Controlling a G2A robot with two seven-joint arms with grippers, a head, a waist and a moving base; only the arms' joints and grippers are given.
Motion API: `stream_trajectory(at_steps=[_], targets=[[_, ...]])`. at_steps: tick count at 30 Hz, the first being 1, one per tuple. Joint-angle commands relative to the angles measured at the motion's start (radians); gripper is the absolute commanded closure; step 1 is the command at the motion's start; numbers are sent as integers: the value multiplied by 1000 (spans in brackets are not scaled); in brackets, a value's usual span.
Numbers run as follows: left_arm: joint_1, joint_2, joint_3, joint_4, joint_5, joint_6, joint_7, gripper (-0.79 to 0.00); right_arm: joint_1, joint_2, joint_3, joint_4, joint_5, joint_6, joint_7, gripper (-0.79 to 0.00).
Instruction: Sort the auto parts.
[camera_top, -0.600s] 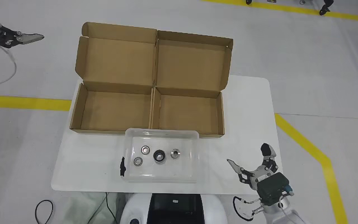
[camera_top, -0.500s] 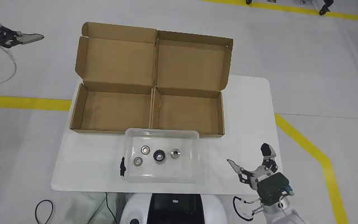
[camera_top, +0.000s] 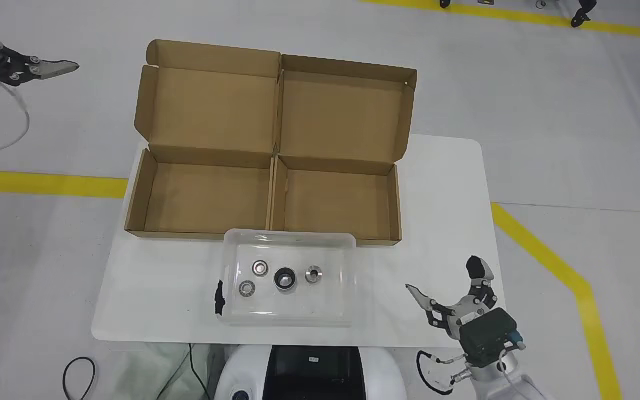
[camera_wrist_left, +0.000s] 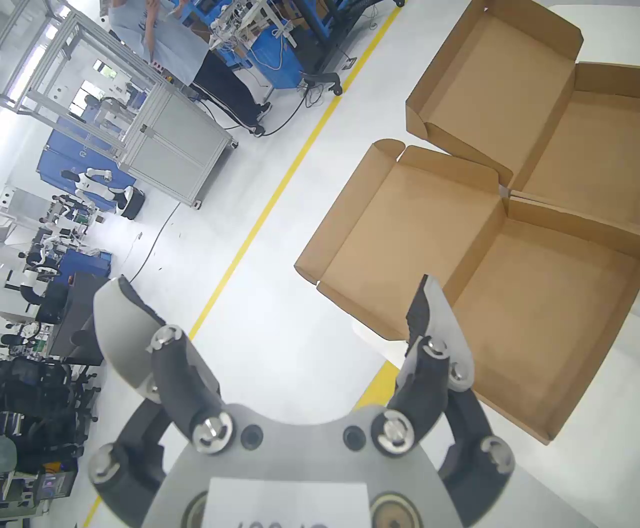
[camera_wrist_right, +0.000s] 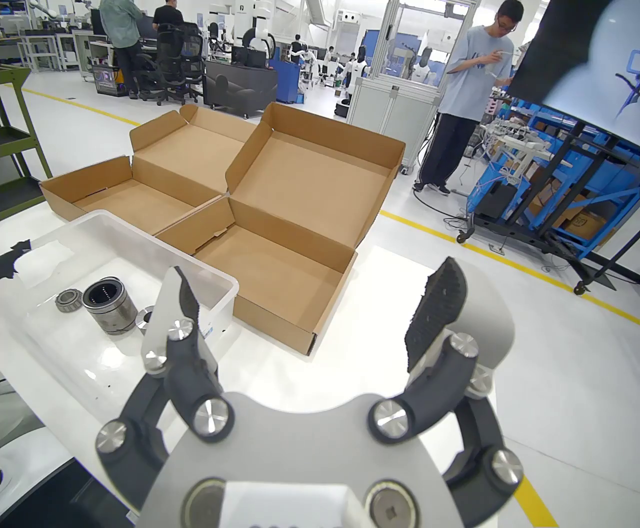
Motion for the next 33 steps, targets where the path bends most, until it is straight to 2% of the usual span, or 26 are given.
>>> stream_trajectory(at_steps=[1,6,8,12,19,25,29,33], targets=[[0,0,0,0,0,0,0,-784,0,0,0,0,0,0,0,-784],[0,0,0,0,0,0,0,-784,0,0,0,0,0,0,0,-784],[0,0,0,0,0,0,0,-785,14,2,1,-11,-51,12,55,-785],[0,0,0,0,0,0,0,-785,62,5,-38,-14,-49,-21,108,-785],[0,0,0,0,0,0,0,-785,193,15,-105,15,-72,-143,238,-785],[0,0,0,0,0,0,0,-785,370,19,-182,98,-52,-262,385,-785],[0,0,0,0,0,0,0,-785,465,20,-238,146,-32,-322,442,-785],[0,0,0,0,0,0,0,-785,558,22,-316,209,9,-470,520,-785]])
